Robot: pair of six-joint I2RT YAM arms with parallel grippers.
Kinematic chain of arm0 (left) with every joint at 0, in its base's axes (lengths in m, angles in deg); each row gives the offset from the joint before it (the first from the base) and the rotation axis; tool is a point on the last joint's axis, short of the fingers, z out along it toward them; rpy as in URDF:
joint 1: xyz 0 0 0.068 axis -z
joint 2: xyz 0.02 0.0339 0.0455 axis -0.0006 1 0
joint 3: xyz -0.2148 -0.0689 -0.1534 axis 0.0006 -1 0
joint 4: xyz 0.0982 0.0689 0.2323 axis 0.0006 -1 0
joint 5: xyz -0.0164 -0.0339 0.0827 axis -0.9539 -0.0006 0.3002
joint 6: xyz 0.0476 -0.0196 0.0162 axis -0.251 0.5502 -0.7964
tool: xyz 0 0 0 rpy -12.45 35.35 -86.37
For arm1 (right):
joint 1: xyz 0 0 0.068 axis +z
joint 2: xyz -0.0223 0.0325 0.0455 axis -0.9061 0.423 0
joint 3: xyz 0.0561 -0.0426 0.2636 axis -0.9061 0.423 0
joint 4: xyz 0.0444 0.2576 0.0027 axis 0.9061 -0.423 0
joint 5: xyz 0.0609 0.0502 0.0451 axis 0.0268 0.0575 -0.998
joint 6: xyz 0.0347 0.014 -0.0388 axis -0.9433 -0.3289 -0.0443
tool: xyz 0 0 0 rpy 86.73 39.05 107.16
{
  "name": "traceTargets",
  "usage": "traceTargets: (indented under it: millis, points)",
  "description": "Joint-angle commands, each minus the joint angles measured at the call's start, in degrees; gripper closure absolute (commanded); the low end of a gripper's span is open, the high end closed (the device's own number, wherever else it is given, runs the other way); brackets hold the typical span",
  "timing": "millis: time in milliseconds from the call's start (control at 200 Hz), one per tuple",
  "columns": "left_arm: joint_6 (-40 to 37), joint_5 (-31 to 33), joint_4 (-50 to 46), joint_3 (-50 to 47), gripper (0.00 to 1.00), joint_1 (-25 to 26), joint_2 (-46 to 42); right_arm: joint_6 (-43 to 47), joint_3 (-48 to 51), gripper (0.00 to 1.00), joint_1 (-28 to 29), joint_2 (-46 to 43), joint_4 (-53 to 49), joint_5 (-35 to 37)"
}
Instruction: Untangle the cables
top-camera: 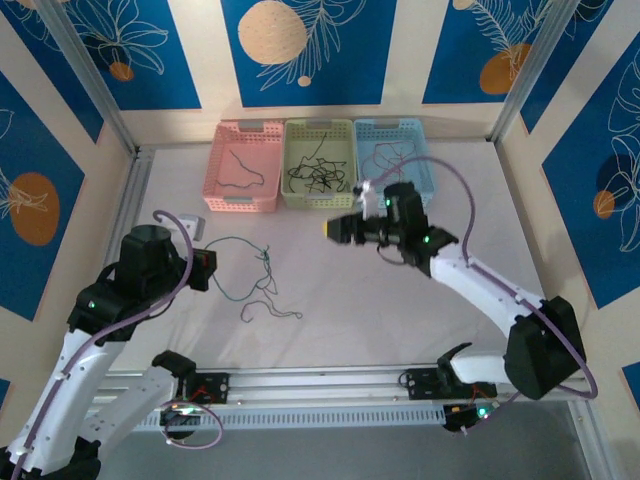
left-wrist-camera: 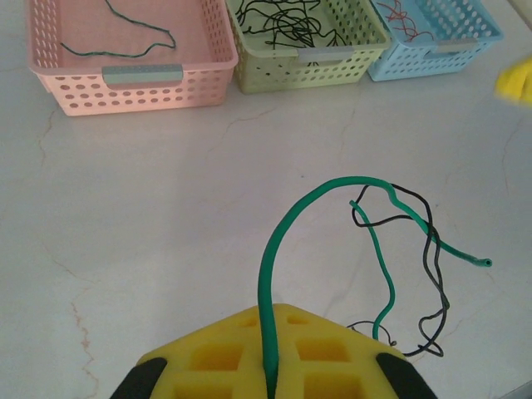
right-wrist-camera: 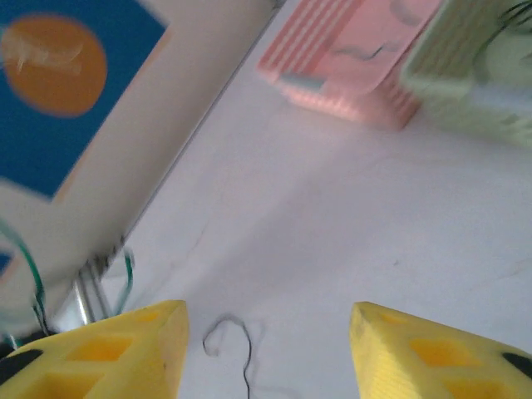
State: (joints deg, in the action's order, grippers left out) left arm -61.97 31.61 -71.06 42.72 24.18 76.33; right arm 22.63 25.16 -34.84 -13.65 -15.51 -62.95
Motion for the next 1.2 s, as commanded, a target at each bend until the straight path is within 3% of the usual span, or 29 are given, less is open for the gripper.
traceTargets:
  millis: [0,120,310,655,920,1080,1195]
  points:
    - [1.53,-2.47,-0.26,2.44,1.0,0.29,-0.93,5.22,9.37,0.43,4.15,-1.09,14.39,-6.23]
    - [1.61,-2.7,-1.21,4.23,1.0,0.3,-1.18,7.06,14.57,0.4,10.72,1.69,20.7,-5.41]
    - [1.44,-2.88,-2.26,5.79,1.0,0.29,-1.0,13.06,10.47,0.39,18.93,11.81,19.18,-2.8]
    - [1.17,-1.76,-4.08,6.64,1.0,0.29,-1.62,16.72,3.9,0.4,22.62,22.24,20.09,-8.64]
    - [0.74,-0.69,-4.56,6.65,1.0,0.29,-1.79,16.83,4.16,0.44,23.74,23.21,19.95,-11.04]
    - [0.66,-0.41,-4.46,6.74,1.0,0.29,-1.87,16.86,5.21,0.39,24.35,23.25,20.37,-10.94]
    - [0.67,-0.4,-4.28,6.62,1.0,0.29,-1.81,17.37,4.73,0.48,24.34,23.9,18.96,-9.98]
